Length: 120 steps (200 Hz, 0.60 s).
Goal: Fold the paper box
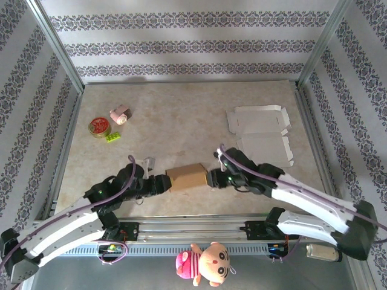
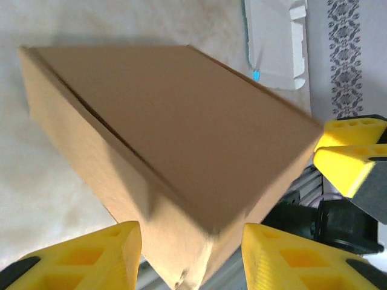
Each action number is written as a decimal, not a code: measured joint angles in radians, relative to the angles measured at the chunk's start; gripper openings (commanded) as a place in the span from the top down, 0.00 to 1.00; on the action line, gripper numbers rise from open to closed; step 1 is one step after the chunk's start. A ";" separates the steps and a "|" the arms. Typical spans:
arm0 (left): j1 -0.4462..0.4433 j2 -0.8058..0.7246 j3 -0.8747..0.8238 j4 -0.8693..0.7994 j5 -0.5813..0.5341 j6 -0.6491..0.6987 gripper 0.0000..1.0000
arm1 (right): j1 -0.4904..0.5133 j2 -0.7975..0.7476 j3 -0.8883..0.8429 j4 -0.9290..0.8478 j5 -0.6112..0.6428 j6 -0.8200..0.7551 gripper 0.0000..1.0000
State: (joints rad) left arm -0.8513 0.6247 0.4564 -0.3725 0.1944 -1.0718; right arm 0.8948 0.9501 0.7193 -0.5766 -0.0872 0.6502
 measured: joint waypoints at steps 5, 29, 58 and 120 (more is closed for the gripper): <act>-0.014 -0.019 -0.006 -0.015 -0.015 -0.008 0.40 | 0.000 -0.027 -0.015 -0.024 0.001 0.008 0.49; -0.032 -0.047 -0.013 -0.045 -0.077 -0.045 0.28 | -0.001 -0.131 -0.037 -0.091 0.010 0.024 0.29; -0.033 0.100 -0.013 -0.015 -0.094 -0.063 0.23 | -0.002 -0.135 -0.055 -0.080 0.023 0.029 0.15; -0.077 0.394 -0.033 0.175 -0.085 -0.138 0.37 | -0.002 0.211 -0.095 0.077 -0.148 0.056 0.43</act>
State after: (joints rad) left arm -0.9279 1.0191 0.4232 -0.1974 0.1089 -1.2098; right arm 0.8925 1.1610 0.6243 -0.4999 -0.2352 0.7059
